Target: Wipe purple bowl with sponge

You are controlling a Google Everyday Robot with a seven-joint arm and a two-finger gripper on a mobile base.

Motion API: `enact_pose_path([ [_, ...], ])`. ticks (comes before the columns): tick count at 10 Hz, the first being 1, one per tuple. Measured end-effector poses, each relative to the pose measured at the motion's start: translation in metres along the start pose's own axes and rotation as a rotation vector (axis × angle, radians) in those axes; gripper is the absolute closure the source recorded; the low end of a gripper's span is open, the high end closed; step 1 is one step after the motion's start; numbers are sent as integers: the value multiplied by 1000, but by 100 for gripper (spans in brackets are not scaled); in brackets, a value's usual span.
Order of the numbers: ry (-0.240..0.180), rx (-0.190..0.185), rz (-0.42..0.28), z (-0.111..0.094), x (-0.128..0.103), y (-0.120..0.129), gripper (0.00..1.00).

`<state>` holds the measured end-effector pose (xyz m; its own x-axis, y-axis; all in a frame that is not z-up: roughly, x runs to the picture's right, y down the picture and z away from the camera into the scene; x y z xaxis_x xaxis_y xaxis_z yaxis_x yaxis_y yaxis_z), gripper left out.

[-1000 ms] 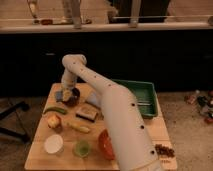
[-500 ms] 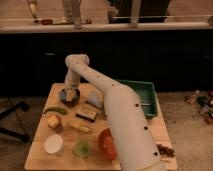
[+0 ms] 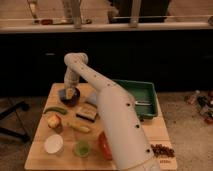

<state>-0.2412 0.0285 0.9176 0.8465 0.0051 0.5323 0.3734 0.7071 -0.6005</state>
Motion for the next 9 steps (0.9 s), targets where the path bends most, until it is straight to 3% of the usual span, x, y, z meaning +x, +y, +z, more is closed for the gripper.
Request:
enact_pose_path([
  [5,-34,2,-58,10,-18,-7,100],
  [9,-66,-21,-93,11,-37,6,100],
])
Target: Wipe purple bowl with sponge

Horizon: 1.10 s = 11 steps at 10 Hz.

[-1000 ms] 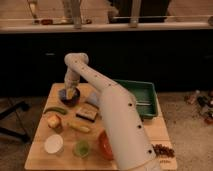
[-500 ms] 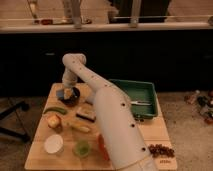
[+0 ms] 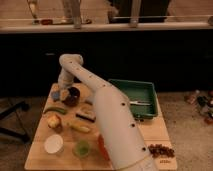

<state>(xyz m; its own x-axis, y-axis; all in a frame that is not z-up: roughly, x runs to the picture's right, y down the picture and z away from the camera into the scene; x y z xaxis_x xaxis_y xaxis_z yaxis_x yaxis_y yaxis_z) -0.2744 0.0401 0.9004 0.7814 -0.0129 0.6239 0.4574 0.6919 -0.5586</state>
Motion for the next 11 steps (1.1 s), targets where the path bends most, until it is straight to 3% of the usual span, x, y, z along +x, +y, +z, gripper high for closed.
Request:
enact_pose_path([
  [5,27,-39,61,-6,18,24,100],
  [11,81,-15,58,-18,36,5,100],
])
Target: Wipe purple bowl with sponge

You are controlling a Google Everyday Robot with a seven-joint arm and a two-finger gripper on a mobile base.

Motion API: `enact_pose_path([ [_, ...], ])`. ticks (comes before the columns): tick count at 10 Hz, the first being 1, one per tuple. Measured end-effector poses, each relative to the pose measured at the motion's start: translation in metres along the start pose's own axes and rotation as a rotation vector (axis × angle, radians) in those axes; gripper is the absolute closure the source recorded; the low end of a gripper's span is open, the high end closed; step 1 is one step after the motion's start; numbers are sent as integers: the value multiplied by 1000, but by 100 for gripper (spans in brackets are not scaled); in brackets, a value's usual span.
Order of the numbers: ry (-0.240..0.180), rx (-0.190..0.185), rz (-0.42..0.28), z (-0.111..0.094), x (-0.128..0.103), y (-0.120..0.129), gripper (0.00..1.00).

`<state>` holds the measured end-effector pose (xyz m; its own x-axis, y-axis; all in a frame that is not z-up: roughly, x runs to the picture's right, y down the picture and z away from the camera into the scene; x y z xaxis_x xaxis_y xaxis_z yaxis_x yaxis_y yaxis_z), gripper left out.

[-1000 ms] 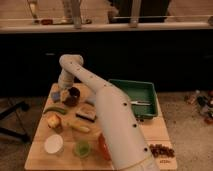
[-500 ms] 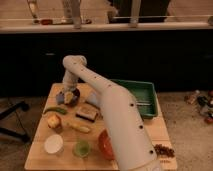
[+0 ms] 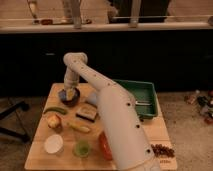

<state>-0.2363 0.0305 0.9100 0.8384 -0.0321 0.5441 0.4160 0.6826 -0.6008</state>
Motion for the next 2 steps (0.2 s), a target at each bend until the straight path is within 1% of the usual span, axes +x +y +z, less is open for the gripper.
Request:
enact_pose_path([
  [2,4,25,-21,2,1,-10,100],
])
